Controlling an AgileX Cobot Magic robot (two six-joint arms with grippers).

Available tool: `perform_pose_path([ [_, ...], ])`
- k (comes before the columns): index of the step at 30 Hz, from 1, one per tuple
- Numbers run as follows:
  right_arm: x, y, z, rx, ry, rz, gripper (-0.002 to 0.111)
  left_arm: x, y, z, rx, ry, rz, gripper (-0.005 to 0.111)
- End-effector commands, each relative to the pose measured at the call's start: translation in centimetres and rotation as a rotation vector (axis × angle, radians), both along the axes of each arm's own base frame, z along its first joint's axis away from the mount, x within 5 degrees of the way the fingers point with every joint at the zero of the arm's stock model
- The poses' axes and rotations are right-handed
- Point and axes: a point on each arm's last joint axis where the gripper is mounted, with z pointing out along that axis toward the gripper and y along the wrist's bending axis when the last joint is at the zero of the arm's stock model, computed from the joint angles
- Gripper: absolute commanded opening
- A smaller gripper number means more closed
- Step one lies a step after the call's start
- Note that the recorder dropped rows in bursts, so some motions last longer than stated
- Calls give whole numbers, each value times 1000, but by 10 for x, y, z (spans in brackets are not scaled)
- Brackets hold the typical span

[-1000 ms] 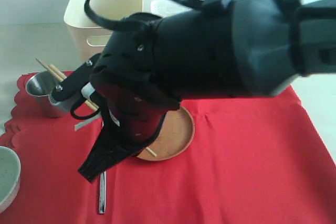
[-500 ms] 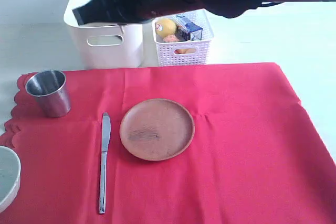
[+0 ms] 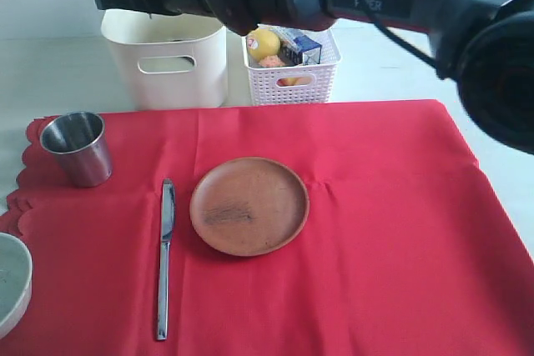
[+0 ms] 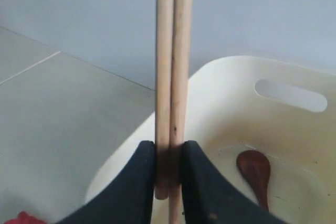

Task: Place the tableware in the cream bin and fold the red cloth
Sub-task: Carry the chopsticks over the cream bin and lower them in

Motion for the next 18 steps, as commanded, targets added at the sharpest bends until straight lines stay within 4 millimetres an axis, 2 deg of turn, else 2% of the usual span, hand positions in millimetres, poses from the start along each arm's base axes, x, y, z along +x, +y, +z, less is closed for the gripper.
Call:
perform_pose_path([
  [1,17,6,-32,-13,13,-11,0,0,0,0,-12,-9,2,0],
  [6,21,8,-59,-38,44,-11,0,0,0,0,-12,-9,2,0],
  [8,21,8,-70,-59,67,-15,9,0,0,0,-12,-9,2,0],
  [10,21,7,-73,-73,81,-20,20,0,0,0,-12,-9,2,0],
  [11,20,7,-71,-75,83,-22,32,0,0,0,-12,-9,2,0],
  [13,20,6,-65,-74,77,-23,47,0,0,0,-12,-9,2,0],
  [15,20,6,-60,-68,70,-23,54,0,0,0,-12,-9,2,0],
  [18,19,5,-40,-51,44,-23,64,0,0,0,-12,-9,2,0],
])
